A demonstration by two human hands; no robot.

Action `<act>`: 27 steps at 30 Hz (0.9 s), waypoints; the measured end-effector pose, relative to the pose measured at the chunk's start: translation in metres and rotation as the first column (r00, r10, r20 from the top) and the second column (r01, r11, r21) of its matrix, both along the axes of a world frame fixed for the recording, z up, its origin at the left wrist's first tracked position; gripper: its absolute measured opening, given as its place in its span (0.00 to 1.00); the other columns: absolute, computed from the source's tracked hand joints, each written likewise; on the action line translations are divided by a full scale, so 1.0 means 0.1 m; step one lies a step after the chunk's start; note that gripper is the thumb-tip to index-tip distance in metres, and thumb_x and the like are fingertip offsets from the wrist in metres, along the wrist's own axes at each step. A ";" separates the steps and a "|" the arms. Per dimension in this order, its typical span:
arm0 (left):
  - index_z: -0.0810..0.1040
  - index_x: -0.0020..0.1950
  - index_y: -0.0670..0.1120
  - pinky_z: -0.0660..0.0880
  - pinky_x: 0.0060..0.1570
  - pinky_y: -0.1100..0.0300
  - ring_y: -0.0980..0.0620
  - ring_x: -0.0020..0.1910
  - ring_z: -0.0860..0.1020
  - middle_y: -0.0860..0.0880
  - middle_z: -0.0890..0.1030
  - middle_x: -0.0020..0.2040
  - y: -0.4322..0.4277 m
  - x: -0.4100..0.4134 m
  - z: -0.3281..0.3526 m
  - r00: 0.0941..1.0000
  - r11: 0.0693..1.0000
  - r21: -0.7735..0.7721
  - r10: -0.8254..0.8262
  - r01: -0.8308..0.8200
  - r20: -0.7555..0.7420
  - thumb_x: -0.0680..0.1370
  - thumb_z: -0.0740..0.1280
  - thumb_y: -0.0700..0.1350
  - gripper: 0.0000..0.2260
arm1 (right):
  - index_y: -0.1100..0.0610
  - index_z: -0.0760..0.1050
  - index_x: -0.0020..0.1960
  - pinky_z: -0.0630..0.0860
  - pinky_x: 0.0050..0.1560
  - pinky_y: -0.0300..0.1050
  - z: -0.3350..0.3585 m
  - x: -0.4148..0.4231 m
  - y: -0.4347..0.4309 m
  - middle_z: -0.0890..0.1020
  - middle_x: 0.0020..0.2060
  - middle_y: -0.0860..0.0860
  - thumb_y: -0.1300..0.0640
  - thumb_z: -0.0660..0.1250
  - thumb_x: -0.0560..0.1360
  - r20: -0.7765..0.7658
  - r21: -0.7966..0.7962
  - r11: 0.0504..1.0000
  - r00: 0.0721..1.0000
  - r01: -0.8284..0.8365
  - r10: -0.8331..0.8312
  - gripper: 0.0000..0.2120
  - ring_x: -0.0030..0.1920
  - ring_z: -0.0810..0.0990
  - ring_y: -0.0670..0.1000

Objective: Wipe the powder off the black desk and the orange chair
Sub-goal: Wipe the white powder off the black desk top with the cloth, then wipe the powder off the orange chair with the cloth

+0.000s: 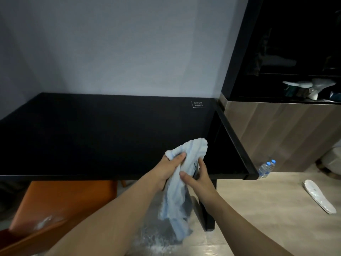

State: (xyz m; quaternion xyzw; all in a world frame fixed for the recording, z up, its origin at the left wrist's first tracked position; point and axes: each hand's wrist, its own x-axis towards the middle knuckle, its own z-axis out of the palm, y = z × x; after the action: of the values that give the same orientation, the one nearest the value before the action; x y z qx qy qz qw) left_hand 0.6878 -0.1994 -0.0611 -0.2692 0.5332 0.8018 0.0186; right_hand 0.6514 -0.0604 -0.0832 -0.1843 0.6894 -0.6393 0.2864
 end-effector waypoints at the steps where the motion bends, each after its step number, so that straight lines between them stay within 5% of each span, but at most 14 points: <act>1: 0.77 0.57 0.50 0.81 0.41 0.53 0.47 0.46 0.84 0.46 0.85 0.47 -0.05 0.10 0.02 1.000 1.000 -0.005 0.001 -0.001 0.000 0.75 0.69 0.52 0.13 | 0.47 0.57 0.73 0.76 0.61 0.46 0.01 0.08 -0.07 0.72 0.66 0.46 0.55 0.72 0.72 -0.034 0.022 1.000 0.999 0.005 -0.004 0.36 0.63 0.75 0.46; 4: 0.76 0.60 0.49 0.78 0.52 0.48 0.45 0.53 0.81 0.44 0.83 0.54 -0.22 0.39 0.03 1.000 0.999 0.040 0.000 0.001 -0.010 0.74 0.69 0.52 0.16 | 0.50 0.63 0.68 0.77 0.47 0.35 0.06 0.23 -0.24 0.77 0.56 0.45 0.59 0.71 0.70 -0.151 0.157 0.982 0.985 0.102 -0.078 0.29 0.53 0.78 0.43; 7: 0.76 0.61 0.49 0.74 0.58 0.43 0.44 0.56 0.79 0.44 0.81 0.56 -0.36 0.63 0.00 1.000 0.998 0.054 0.011 -0.012 0.016 0.74 0.68 0.52 0.17 | 0.44 0.69 0.53 0.70 0.31 0.25 0.13 0.38 -0.37 0.77 0.43 0.38 0.57 0.71 0.68 -0.242 0.288 0.949 0.969 0.129 -0.058 0.17 0.39 0.77 0.34; 9: 0.78 0.57 0.48 0.78 0.52 0.47 0.45 0.53 0.81 0.44 0.84 0.51 -0.46 0.76 -0.02 0.999 0.997 0.066 0.043 -0.044 0.007 0.74 0.68 0.52 0.14 | 0.43 0.71 0.53 0.73 0.40 0.29 0.17 0.49 -0.47 0.78 0.49 0.42 0.49 0.71 0.65 -0.317 0.354 0.924 0.948 0.146 -0.029 0.18 0.45 0.77 0.37; 11: 0.80 0.53 0.48 0.79 0.44 0.52 0.46 0.48 0.83 0.45 0.85 0.46 -0.56 0.87 0.03 0.997 0.996 0.060 0.064 -0.066 0.037 0.75 0.67 0.54 0.13 | 0.47 0.68 0.65 0.75 0.54 0.43 0.13 0.59 -0.60 0.73 0.60 0.47 0.42 0.73 0.60 -0.346 0.339 0.934 0.938 0.109 0.016 0.36 0.57 0.74 0.46; 13: 0.79 0.55 0.49 0.78 0.40 0.55 0.47 0.46 0.83 0.45 0.85 0.46 -0.65 0.95 0.05 0.995 0.997 -0.037 0.069 -0.067 0.066 0.75 0.66 0.57 0.15 | 0.45 0.59 0.71 0.74 0.51 0.37 0.09 0.73 -0.73 0.70 0.61 0.42 0.42 0.77 0.59 -0.207 0.205 0.979 0.978 0.020 0.024 0.45 0.57 0.73 0.42; 16: 0.76 0.60 0.49 0.75 0.39 0.58 0.50 0.47 0.80 0.47 0.82 0.49 -0.72 1.05 0.04 0.989 0.979 -0.181 0.115 -0.096 0.093 0.76 0.65 0.57 0.18 | 0.39 0.56 0.66 0.71 0.41 0.29 0.03 0.85 -0.88 0.71 0.54 0.35 0.48 0.77 0.60 -0.140 0.157 0.987 0.988 -0.037 0.059 0.43 0.52 0.74 0.37; 20: 0.75 0.58 0.48 0.75 0.35 0.57 0.50 0.46 0.79 0.47 0.80 0.48 -0.78 1.19 -0.01 0.963 0.964 -0.182 0.221 -0.192 0.153 0.74 0.69 0.54 0.16 | 0.43 0.63 0.65 0.73 0.38 0.31 0.00 0.91 -0.98 0.76 0.51 0.41 0.58 0.74 0.63 -0.099 0.150 0.987 0.993 -0.054 0.069 0.35 0.49 0.78 0.41; 24: 0.75 0.57 0.47 0.80 0.39 0.54 0.51 0.45 0.82 0.49 0.82 0.48 -0.91 1.33 -0.09 0.958 0.934 -0.266 0.271 -0.239 0.090 0.73 0.72 0.49 0.15 | 0.39 0.65 0.58 0.70 0.36 0.25 0.01 0.91 -0.86 0.74 0.48 0.35 0.55 0.74 0.60 -0.351 0.087 0.970 0.918 0.226 -0.182 0.31 0.46 0.76 0.34; 27: 0.72 0.55 0.54 0.78 0.40 0.59 0.54 0.44 0.80 0.52 0.80 0.47 -1.05 1.55 -0.19 0.965 0.833 -0.543 0.217 -0.106 0.145 0.75 0.69 0.50 0.12 | 0.43 0.66 0.61 0.69 0.39 0.29 -0.12 0.85 -0.68 0.75 0.48 0.37 0.59 0.73 0.64 -0.384 0.269 0.943 0.920 0.196 -0.081 0.30 0.46 0.75 0.37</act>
State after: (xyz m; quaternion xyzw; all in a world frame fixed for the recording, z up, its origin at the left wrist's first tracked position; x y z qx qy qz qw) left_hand 0.8432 -0.3044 -0.0797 -0.3875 0.7042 0.5907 -0.0709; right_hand 0.7365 -0.1279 -0.0950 -0.2048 0.8317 -0.4992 0.1308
